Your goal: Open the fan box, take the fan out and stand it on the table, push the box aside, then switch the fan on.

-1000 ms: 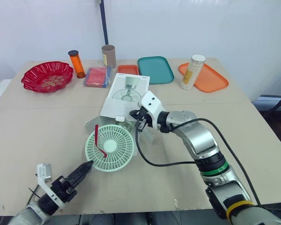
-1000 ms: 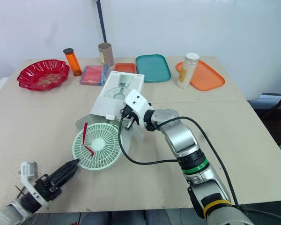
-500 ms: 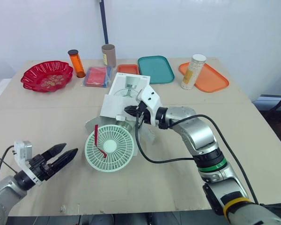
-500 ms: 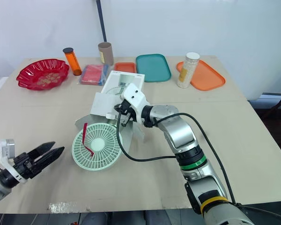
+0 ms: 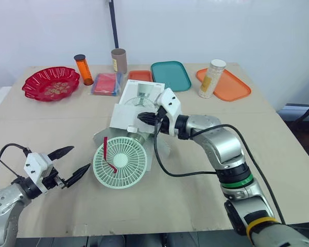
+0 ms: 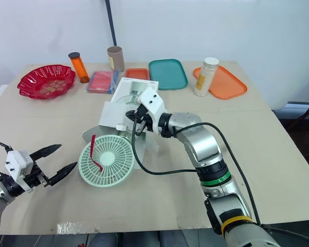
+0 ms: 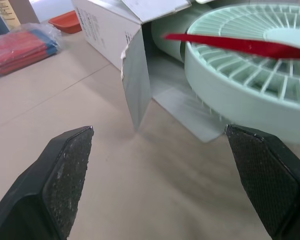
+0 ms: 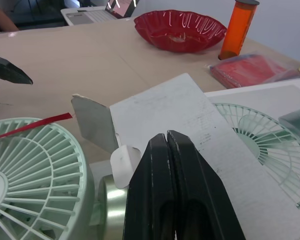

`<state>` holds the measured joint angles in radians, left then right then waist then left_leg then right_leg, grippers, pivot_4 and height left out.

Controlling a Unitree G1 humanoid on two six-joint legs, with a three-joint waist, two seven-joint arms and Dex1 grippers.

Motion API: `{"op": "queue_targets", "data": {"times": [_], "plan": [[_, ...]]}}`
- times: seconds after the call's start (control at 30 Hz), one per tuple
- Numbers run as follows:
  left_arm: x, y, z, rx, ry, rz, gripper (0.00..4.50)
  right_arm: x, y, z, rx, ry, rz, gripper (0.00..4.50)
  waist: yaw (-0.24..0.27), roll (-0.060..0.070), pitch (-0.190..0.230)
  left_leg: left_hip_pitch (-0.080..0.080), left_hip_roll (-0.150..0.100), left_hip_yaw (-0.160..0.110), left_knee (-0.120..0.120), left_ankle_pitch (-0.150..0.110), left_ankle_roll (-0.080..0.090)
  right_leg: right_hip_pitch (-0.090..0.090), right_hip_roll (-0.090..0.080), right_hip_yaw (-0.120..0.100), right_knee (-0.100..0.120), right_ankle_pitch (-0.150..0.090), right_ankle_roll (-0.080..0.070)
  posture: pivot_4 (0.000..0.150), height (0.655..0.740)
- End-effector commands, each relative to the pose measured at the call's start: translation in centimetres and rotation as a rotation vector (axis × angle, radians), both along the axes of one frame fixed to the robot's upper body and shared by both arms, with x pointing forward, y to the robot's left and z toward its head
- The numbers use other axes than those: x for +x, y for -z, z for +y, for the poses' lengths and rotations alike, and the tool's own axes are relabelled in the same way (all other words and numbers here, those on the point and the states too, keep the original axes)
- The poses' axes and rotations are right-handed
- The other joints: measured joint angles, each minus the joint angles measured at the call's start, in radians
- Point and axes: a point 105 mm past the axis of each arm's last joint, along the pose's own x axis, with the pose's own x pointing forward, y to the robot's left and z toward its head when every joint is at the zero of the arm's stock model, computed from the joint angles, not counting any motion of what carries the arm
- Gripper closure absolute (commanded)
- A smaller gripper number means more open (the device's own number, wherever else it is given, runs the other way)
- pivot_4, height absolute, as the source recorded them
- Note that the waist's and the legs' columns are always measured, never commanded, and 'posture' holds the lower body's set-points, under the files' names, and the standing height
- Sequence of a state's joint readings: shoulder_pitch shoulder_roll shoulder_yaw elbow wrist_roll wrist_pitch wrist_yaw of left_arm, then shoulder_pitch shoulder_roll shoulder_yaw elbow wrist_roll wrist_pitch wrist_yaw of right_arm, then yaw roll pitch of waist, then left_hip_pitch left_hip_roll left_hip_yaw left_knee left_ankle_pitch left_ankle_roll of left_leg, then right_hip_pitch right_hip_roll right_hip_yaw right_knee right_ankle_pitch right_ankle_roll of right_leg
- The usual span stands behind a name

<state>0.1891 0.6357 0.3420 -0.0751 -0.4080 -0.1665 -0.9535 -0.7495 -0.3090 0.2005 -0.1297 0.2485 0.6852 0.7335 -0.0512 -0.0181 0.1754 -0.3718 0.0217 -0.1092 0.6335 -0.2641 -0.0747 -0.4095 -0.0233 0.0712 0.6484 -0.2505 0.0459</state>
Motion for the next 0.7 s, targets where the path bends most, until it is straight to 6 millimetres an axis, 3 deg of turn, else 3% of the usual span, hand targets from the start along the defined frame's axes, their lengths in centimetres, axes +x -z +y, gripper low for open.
{"op": "queue_targets", "data": {"times": [0.03,0.23,0.4,0.5,0.7], "plan": [[0.4,-1.5,0.4,0.102,0.013,-0.118,0.01,-1.7,-2.1,-0.6,0.061,-0.065,-0.072,4.5,0.003,0.0,0.0,0.0,0.0,0.0,0.0,0.0,0.0,0.0,0.0,0.0,0.0,0.0,0.0,0.15,0.74],[1.0,-2.6,-0.4,0.14,0.064,-0.195,0.01,-4.8,-1.4,-2.0,0.05,-0.209,-0.097,4.5,0.003,0.0,0.0,0.0,0.0,0.0,0.0,0.0,0.0,0.0,0.0,0.0,0.0,0.0,0.001,0.15,0.74],[0.9,-2.2,-0.3,0.172,0.101,-0.183,0.01,-7.0,-0.6,-3.5,0.026,-0.306,-0.091,4.5,-0.001,0.0,0.0,0.0,0.001,0.0,0.0,0.0,0.0,0.001,0.0,0.0,0.0,0.0,0.001,0.15,0.74],[0.5,-1.9,-0.5,0.276,0.159,-0.231,0.01,-8.0,0.5,-4.8,-0.031,-0.349,-0.062,4.5,0.002,-0.001,0.0,0.001,0.001,0.0,0.0,0.0,0.001,0.001,0.001,0.0,0.0,0.0,0.001,0.15,0.74],[0.6,-2.2,-0.8,0.477,0.229,-0.458,0.01,-7.8,1.8,-5.6,-0.085,-0.336,-0.046,4.5,0.004,-0.001,0.0,0.001,0.001,0.0,0.001,0.0,0.001,0.002,0.001,0.0,0.0,0.0,0.001,0.15,0.74]]}}
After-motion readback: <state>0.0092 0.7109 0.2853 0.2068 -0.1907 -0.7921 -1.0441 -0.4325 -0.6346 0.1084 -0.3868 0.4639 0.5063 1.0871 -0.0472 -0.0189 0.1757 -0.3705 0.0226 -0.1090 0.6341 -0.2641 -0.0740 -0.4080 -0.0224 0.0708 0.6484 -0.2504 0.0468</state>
